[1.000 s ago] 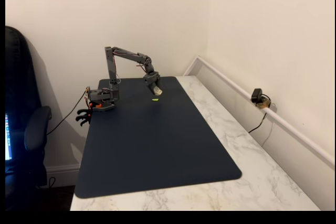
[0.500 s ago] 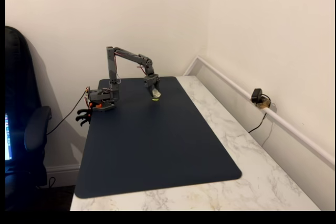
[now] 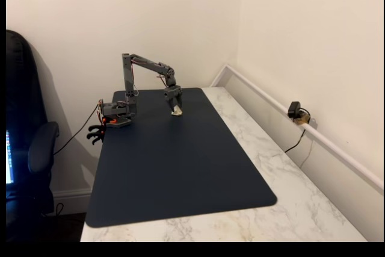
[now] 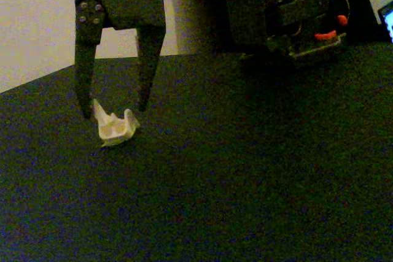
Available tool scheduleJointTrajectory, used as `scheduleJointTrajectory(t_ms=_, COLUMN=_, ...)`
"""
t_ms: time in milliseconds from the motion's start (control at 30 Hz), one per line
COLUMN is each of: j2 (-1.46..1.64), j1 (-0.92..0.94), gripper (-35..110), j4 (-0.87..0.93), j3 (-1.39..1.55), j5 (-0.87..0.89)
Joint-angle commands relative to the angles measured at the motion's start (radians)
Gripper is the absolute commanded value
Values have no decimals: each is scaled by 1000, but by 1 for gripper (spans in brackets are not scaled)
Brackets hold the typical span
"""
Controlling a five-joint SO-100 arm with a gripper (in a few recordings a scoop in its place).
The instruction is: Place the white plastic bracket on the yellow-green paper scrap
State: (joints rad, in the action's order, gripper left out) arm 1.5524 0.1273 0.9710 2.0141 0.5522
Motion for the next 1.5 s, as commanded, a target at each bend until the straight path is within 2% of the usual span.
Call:
scheduleJointTrajectory(t_ms=0, j2=72, j1=9, gripper=25, j4=6, j3=-23, j5=9)
scheduleJointTrajectory(t_ms=300, j2=407, j1=-29, gripper=18, j4=8, j3=5, j5=-69)
scheduleJointTrajectory(t_ms=467, j2=463, j1=-64, gripper=0, j4=14, j3=18, j5=-124)
scheduleJointTrajectory(t_ms=800, j2=706, j1=-130, gripper=0, j4=-215, j3=305, j5=-373)
scheduleJointTrajectory(t_ms=967, j2=1003, j1=-144, gripper=0, j4=-259, j3=520, j5=-480)
scheduleJointTrajectory(t_ms=1067, j2=1206, j1=-141, gripper=0, j4=-229, j3=624, j5=-522)
scheduleJointTrajectory(t_ms=1267, j2=1419, j1=-150, gripper=0, j4=-138, j3=738, j5=-541)
scheduleJointTrajectory(t_ms=1467, j2=1661, j1=-158, gripper=0, j4=-40, j3=859, j5=-503)
